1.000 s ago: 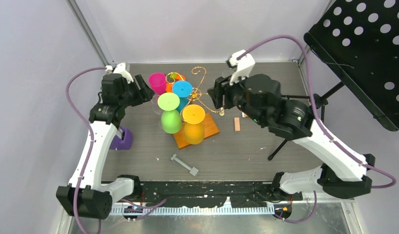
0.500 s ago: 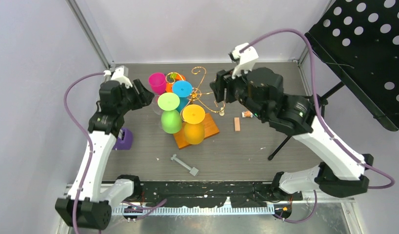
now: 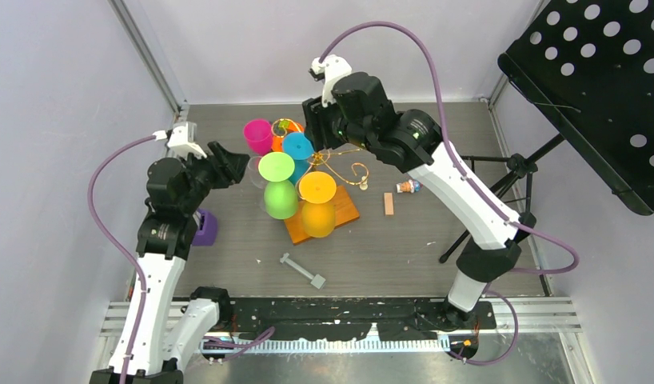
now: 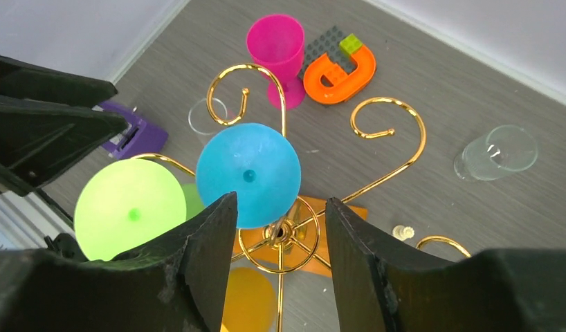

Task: Place the wine glass upside down on the wine glass rack
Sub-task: Adjust the wine glass in the wine rack.

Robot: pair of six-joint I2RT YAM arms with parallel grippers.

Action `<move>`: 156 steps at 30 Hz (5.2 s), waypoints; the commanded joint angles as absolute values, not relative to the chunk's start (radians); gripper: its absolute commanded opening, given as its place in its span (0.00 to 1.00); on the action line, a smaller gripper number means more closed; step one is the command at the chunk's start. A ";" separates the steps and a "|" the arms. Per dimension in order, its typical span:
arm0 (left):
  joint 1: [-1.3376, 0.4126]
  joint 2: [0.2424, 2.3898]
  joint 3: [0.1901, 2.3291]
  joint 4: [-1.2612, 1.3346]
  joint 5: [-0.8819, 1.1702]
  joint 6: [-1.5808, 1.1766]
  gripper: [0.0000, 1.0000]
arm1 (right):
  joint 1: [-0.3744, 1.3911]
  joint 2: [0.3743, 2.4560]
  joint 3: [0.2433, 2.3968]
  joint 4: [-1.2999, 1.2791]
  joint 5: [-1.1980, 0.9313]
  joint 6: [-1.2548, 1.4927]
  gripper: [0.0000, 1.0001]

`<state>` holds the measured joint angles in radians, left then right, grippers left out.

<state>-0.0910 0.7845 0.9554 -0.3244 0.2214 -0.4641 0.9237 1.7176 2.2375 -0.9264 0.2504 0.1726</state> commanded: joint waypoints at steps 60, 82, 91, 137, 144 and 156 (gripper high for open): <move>-0.287 1.244 1.649 -0.831 0.422 -0.283 0.50 | 0.754 1.821 2.198 -0.908 -0.130 0.180 0.39; -0.287 1.399 1.766 -0.891 0.550 -0.277 0.50 | 0.755 1.806 2.167 -0.896 -0.146 0.176 0.36; -0.287 1.420 1.754 -0.899 0.620 -0.286 0.48 | 0.755 1.802 2.153 -0.888 -0.147 0.172 0.35; -0.265 1.394 1.702 -0.739 0.732 -0.437 0.01 | 0.755 1.652 2.051 -0.752 -0.051 0.166 0.53; -0.250 1.391 1.698 -0.694 0.737 -0.475 0.00 | 0.755 1.545 1.937 -0.647 -0.005 0.175 0.62; -0.225 1.404 1.673 -0.595 0.723 -0.576 0.00 | 0.755 1.479 1.864 -0.610 0.038 0.179 0.65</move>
<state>-0.2352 1.4220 1.6775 -0.6865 0.6937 -0.5251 0.7551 1.5135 1.8824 -0.6617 0.0177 0.1795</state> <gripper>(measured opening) 0.002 0.650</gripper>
